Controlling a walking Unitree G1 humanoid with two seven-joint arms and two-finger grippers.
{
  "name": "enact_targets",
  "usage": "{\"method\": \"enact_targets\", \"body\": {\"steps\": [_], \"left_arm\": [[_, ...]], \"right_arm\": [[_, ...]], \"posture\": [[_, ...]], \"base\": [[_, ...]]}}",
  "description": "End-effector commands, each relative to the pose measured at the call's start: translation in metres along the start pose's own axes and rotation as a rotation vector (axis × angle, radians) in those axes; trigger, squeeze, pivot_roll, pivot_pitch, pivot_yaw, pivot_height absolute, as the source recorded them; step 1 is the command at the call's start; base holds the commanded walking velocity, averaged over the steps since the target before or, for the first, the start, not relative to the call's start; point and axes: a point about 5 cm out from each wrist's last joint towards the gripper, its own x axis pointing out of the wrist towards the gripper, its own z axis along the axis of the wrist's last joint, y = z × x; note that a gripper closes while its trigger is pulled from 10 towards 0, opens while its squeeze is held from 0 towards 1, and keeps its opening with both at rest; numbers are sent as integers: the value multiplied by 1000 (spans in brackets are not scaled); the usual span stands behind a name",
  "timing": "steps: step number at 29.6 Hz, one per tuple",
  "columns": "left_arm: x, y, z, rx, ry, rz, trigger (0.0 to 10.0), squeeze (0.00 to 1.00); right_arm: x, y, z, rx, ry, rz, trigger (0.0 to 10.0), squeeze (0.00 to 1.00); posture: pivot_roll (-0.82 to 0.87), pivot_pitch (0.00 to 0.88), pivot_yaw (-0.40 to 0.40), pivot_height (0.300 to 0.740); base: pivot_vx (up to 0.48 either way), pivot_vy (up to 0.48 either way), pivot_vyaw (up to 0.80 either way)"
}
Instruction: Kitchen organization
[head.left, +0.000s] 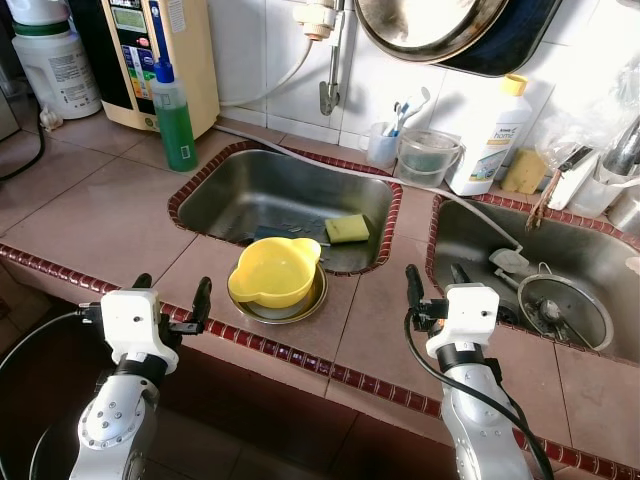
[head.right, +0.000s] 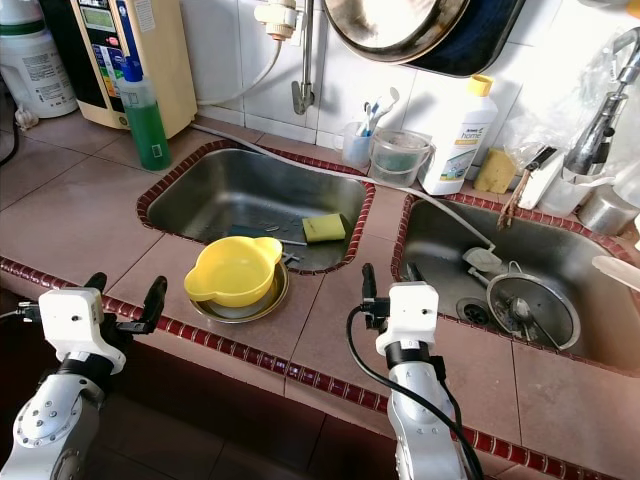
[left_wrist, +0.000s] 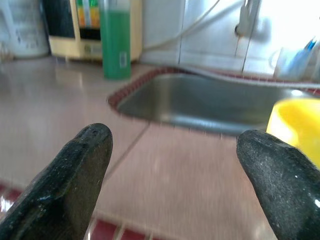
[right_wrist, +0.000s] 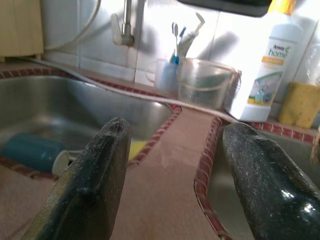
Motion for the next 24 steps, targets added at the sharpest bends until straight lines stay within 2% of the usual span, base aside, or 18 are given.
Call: {"method": "enact_targets", "body": {"steps": [1,9,24], "left_arm": [[6,1,8,9,-24,-19,10000,0],[12,5,16,35,-45,-58,10000,0],[12,-5,15,15,-47,-90,10000,0]], "right_arm": [[4,-1,2,-1,-3,10,10000,0],[7,-5,3,-14,-10,12,10000,0],[10,-6,2,-24,-11,16,10000,0]], "posture": [[-177,5,-42,740],[-175,0,-41,740],[-174,0,-44,740]], "base": [[0,0,0],[0,0,0],[0,0,0]]}}
